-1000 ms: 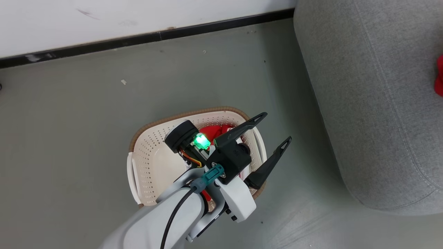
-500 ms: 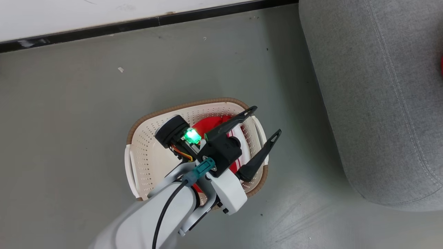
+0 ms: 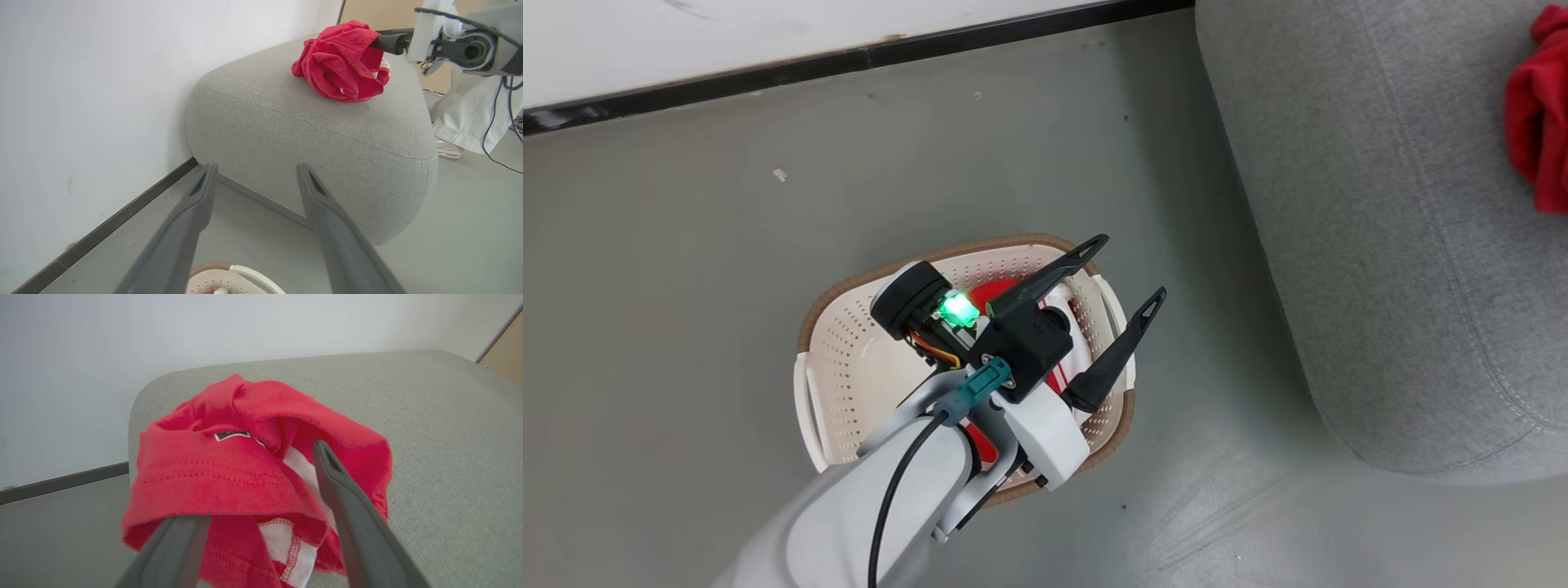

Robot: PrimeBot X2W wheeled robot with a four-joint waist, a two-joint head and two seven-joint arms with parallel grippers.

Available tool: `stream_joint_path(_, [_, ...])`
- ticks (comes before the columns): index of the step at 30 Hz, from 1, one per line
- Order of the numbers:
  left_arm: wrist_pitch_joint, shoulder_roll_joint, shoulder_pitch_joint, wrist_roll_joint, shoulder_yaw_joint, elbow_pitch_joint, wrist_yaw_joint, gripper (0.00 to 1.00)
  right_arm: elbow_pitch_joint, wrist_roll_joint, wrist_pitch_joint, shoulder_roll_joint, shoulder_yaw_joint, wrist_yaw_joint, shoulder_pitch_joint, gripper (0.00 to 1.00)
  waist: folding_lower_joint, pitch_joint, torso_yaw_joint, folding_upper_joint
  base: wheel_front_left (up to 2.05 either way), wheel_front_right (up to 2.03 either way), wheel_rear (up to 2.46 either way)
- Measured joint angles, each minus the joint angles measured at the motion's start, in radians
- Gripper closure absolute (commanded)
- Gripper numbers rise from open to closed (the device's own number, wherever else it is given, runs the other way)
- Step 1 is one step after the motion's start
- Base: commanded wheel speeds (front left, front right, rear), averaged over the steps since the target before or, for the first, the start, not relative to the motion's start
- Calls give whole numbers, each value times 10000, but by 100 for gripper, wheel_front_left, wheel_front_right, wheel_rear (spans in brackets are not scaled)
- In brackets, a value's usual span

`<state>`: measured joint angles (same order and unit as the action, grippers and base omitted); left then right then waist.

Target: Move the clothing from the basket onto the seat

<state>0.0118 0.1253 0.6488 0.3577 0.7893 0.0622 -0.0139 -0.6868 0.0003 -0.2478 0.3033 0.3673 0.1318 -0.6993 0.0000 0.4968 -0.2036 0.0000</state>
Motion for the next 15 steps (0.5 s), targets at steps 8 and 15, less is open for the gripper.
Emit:
stream_joint_path(8, [334, 36, -8, 31, -117, 249, -2, 0, 1151, 169, -6, -132, -412, 0, 894, 0, 0, -223, -233, 0, 0, 0, 0])
stream_joint_path(15, [629, 123, -87, 128, -389, 514, -17, 0, 2219, 445, -17, -184, -545, 0, 1831, 0, 0, -592, -312, 0, 0, 0, 0])
